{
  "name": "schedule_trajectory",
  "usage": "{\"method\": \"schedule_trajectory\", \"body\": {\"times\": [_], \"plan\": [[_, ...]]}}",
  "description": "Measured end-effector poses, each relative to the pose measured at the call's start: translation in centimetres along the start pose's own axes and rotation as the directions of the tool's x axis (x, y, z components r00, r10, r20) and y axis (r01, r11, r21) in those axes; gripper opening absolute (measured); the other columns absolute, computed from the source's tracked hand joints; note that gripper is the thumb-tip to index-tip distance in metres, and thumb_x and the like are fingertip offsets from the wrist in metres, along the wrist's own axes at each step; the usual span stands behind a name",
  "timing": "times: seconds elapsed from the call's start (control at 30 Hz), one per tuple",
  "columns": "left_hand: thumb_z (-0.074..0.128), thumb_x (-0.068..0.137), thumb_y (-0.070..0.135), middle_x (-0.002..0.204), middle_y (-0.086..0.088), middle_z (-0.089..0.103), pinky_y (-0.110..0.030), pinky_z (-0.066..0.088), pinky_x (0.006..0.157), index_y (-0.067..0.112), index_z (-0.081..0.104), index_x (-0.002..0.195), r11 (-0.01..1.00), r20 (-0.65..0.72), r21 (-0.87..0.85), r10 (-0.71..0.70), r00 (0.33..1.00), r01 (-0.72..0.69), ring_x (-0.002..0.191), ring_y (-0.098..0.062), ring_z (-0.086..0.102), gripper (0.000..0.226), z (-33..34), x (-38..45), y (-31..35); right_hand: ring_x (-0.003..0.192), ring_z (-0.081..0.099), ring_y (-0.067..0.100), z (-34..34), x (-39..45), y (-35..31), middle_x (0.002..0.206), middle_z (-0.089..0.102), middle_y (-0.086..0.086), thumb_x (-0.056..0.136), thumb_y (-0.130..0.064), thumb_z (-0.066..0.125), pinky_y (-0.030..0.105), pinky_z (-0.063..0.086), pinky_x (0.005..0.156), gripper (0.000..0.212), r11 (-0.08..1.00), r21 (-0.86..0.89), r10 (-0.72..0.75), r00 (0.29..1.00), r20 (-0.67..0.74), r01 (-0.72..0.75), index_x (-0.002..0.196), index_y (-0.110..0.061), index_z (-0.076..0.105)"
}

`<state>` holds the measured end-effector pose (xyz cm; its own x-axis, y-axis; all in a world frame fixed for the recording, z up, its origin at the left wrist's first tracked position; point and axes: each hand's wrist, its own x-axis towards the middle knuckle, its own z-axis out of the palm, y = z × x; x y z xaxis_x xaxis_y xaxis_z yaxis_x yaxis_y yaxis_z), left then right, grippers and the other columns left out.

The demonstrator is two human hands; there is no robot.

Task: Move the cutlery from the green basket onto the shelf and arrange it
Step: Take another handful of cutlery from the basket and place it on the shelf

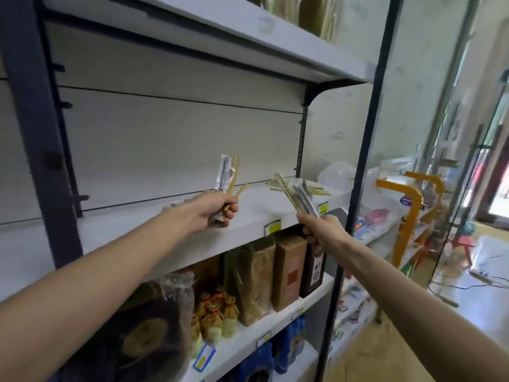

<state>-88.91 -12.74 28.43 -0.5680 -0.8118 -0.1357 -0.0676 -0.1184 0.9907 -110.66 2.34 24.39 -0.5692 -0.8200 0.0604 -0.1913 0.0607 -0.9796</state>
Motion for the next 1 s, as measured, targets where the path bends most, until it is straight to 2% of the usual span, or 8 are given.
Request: {"method": "schedule_trajectory", "body": {"times": [0.27, 0.4, 0.5, 0.6, 0.77, 0.87, 1.0], "plan": [[0.052, 0.103, 0.013, 0.063, -0.001, 0.051, -0.018, 0.041, 0.035, 0.014, 0.052, 0.085, 0.994, -0.075, -0.107, -0.036, 0.996, 0.028, 0.040, -0.006, 0.046, 0.018, 6.0, 11.5, 2.3, 0.047, 0.037, 0.011, -3.1, 14.8, -1.8, 0.070, 0.045, 0.003, 0.097, -0.026, 0.065, 0.022, 0.025, 0.039, 0.020, 0.999, 0.011, 0.042, 0.999, 0.025, -0.042, 0.102, -0.008, 0.059], [0.053, 0.102, 0.010, 0.063, -0.002, 0.053, -0.018, 0.040, 0.035, 0.010, 0.054, 0.084, 0.994, -0.123, -0.093, -0.066, 0.990, 0.054, 0.040, -0.008, 0.047, 0.018, 8.0, 16.2, 2.1, 0.046, 0.042, 0.011, -4.5, 21.1, -2.1, 0.070, 0.049, 0.003, 0.096, -0.026, 0.066, 0.021, 0.028, 0.039, 0.022, 0.993, -0.090, 0.088, 0.991, 0.098, -0.079, 0.104, -0.006, 0.063], [0.055, 0.101, 0.009, 0.063, -0.004, 0.057, -0.020, 0.042, 0.036, 0.008, 0.057, 0.087, 0.994, -0.176, -0.070, -0.096, 0.980, 0.084, 0.044, -0.010, 0.050, 0.015, 9.2, 19.4, 1.6, 0.047, 0.041, 0.012, -5.6, 25.9, -1.7, 0.070, 0.050, 0.003, 0.096, -0.025, 0.065, 0.022, 0.029, 0.041, 0.018, 0.983, -0.163, 0.118, 0.975, 0.188, -0.087, 0.099, -0.007, 0.063], [0.056, 0.100, 0.005, 0.063, -0.008, 0.056, -0.017, 0.038, 0.035, 0.006, 0.054, 0.082, 0.993, -0.234, -0.060, -0.110, 0.966, 0.099, 0.040, -0.012, 0.048, 0.019, 11.1, 22.6, 1.4, 0.047, 0.042, 0.013, -6.6, 31.0, -1.6, 0.067, 0.049, 0.003, 0.096, -0.024, 0.065, 0.021, 0.029, 0.041, 0.017, 0.981, -0.185, 0.116, 0.953, 0.279, -0.065, 0.095, -0.007, 0.062], [0.057, 0.100, 0.004, 0.061, -0.009, 0.057, -0.017, 0.038, 0.034, 0.004, 0.054, 0.080, 0.992, -0.373, -0.083, -0.117, 0.920, 0.093, 0.036, -0.012, 0.048, 0.020, 14.7, 28.2, 1.4, 0.044, 0.042, 0.015, -8.3, 37.9, -0.8, 0.058, 0.051, 0.004, 0.092, -0.028, 0.070, 0.020, 0.031, 0.042, 0.029, 0.965, -0.262, 0.091, 0.909, 0.407, 0.021, 0.071, -0.011, 0.058], [0.056, 0.100, 0.005, 0.063, -0.010, 0.059, -0.019, 0.042, 0.034, 0.001, 0.055, 0.084, 0.992, -0.447, -0.064, -0.124, 0.886, 0.106, 0.035, -0.012, 0.050, 0.016, 17.4, 30.8, 1.7, 0.042, 0.044, 0.016, -9.5, 40.9, -0.3, 0.054, 0.052, 0.004, 0.092, -0.029, 0.069, 0.019, 0.032, 0.042, 0.033, 0.949, -0.309, 0.100, 0.872, 0.479, 0.061, 0.068, -0.011, 0.056], [0.055, 0.100, 0.005, 0.064, -0.014, 0.068, -0.028, 0.050, 0.039, -0.003, 0.056, 0.097, 0.990, -0.505, -0.075, -0.138, 0.852, 0.116, 0.048, -0.020, 0.059, 0.009, 19.9, 32.9, 1.9, 0.038, 0.044, 0.016, -10.6, 43.5, 0.2, 0.054, 0.049, 0.006, 0.094, -0.024, 0.065, 0.020, 0.033, 0.042, 0.031, 0.947, -0.314, 0.130, 0.817, 0.562, 0.066, 0.069, -0.010, 0.054]]}}
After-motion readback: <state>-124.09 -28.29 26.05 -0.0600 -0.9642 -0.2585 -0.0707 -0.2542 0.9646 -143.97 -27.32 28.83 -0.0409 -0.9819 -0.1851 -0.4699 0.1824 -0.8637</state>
